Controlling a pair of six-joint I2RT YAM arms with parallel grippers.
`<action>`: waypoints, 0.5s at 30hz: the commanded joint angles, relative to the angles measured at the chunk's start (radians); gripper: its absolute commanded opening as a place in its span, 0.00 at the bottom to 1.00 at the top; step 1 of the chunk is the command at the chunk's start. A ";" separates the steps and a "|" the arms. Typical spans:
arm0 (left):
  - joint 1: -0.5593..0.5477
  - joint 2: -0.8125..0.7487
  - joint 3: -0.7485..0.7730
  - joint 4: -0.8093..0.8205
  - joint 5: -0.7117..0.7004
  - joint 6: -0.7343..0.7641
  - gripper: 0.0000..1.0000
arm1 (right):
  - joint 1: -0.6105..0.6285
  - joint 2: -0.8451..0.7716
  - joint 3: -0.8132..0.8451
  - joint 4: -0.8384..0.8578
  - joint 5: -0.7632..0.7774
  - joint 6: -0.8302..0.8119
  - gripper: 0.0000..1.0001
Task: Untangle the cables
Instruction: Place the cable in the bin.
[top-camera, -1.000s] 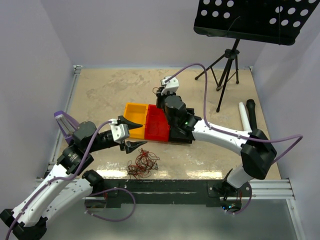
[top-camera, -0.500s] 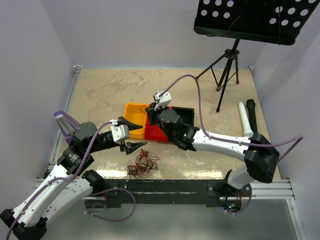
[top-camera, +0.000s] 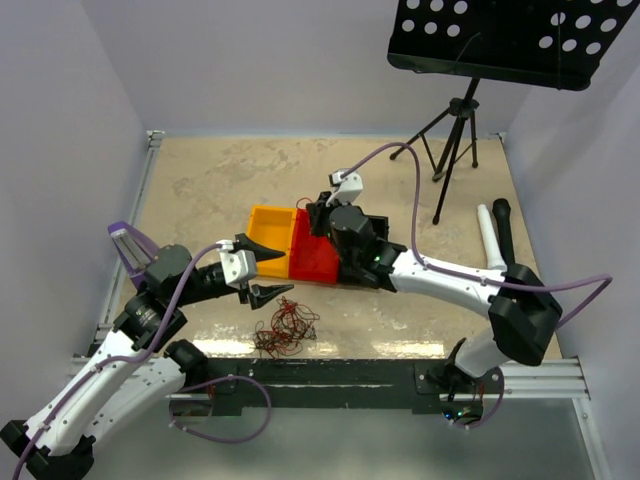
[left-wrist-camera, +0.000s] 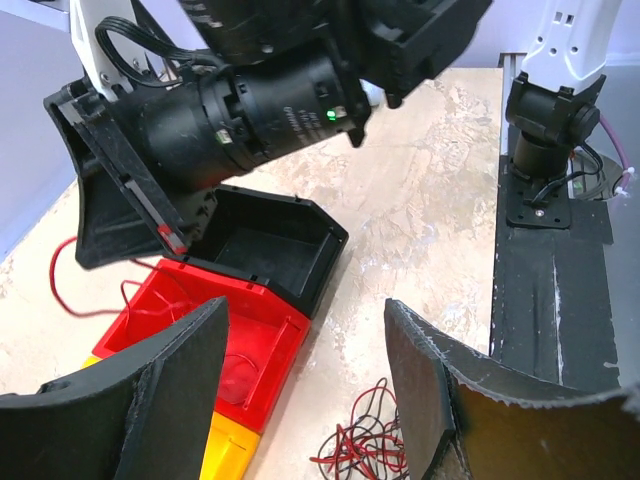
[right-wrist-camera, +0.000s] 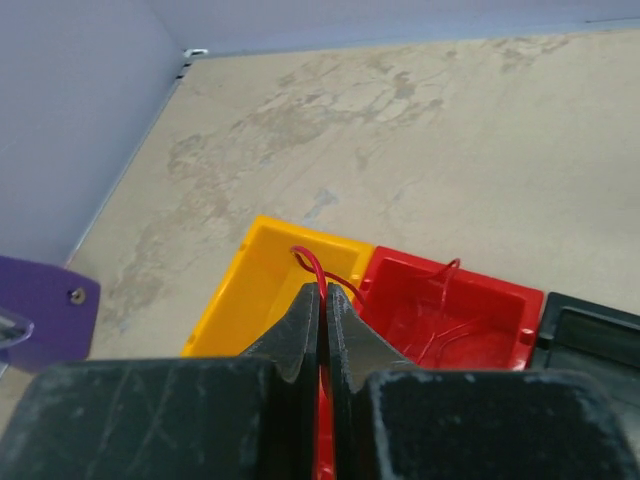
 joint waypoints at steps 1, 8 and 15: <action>0.007 -0.006 -0.007 0.039 0.011 -0.021 0.68 | -0.052 0.042 0.027 -0.029 0.011 0.023 0.00; 0.008 -0.008 -0.011 0.040 0.013 -0.024 0.68 | -0.086 0.132 0.050 -0.011 0.017 -0.002 0.00; 0.008 -0.006 -0.017 0.043 0.013 -0.025 0.68 | -0.086 0.217 0.113 -0.003 0.046 -0.048 0.00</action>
